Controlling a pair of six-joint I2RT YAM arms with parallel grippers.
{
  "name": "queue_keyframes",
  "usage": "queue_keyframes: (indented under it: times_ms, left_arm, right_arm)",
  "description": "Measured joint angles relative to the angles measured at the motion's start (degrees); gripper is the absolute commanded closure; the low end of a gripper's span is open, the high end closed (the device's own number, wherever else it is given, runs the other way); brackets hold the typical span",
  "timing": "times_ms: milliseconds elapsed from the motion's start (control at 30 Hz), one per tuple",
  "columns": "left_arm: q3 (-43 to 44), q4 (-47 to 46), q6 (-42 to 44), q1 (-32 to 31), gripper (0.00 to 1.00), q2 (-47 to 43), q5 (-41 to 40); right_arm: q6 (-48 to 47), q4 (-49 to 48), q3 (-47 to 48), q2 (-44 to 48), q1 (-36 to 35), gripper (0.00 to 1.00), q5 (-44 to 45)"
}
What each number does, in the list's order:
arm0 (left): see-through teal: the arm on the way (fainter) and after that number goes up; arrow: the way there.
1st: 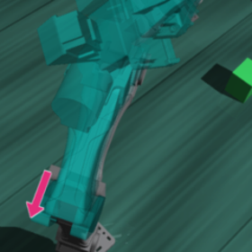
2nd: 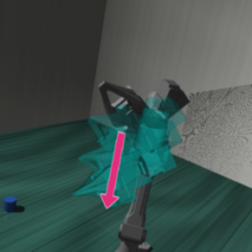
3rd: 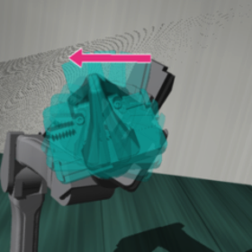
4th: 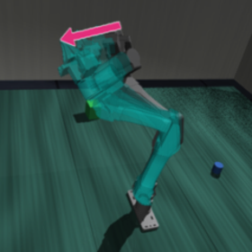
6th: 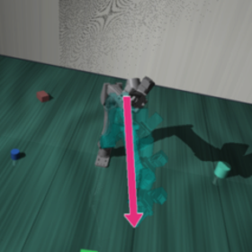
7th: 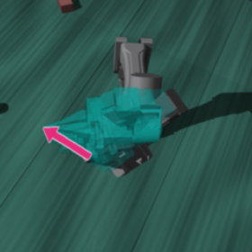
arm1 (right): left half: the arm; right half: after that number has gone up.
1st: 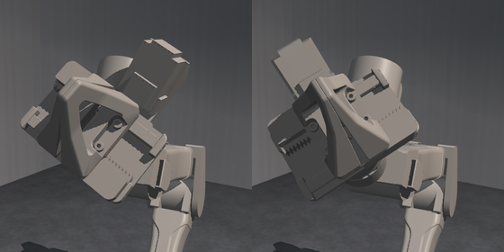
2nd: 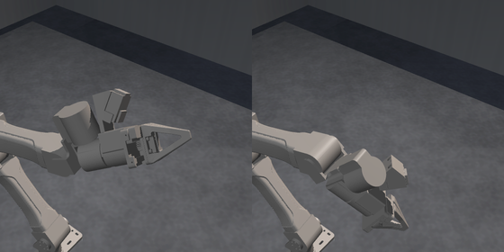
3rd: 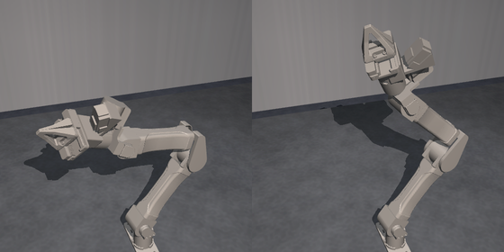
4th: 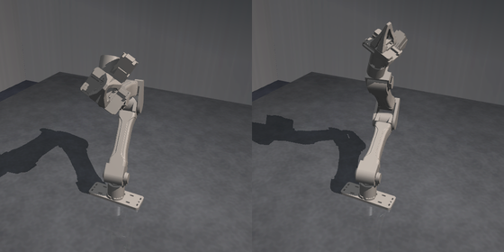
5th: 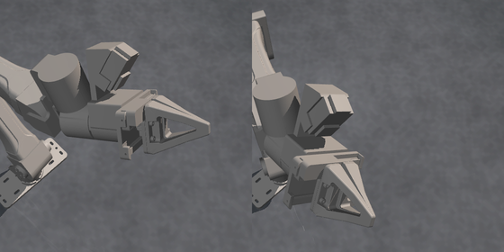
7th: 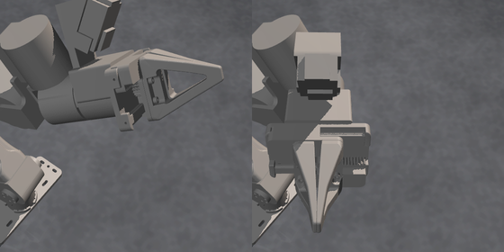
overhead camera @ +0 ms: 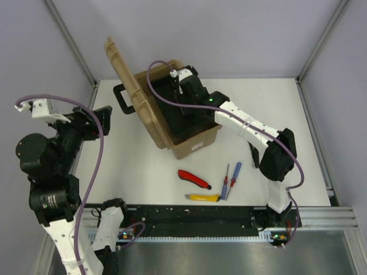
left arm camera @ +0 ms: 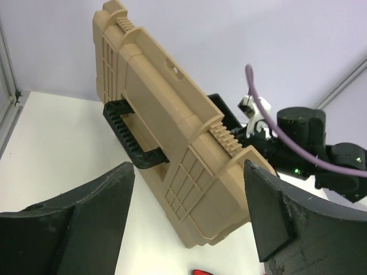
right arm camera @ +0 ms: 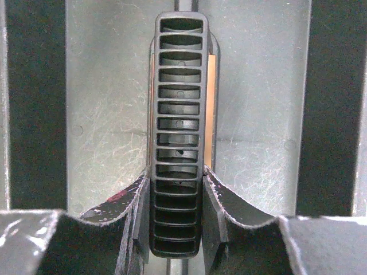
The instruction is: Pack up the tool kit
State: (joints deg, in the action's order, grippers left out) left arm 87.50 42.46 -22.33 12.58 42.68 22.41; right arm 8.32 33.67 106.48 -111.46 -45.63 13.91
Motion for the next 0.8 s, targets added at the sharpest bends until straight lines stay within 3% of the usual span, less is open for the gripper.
queue_keyframes:
  times_ms: [400,800]
  left_arm:
    - [-1.09,-0.87,-0.92,-1.86,0.19,-2.1,0.76]
    - [-1.4,-0.94,-1.88,-3.69,0.19,-2.05,1.11]
  right_arm:
    - [-1.22,-1.03,5.33,7.39,4.98,1.0,5.68]
    - [5.73,-0.92,-5.79,17.35,22.8,1.0,6.47]
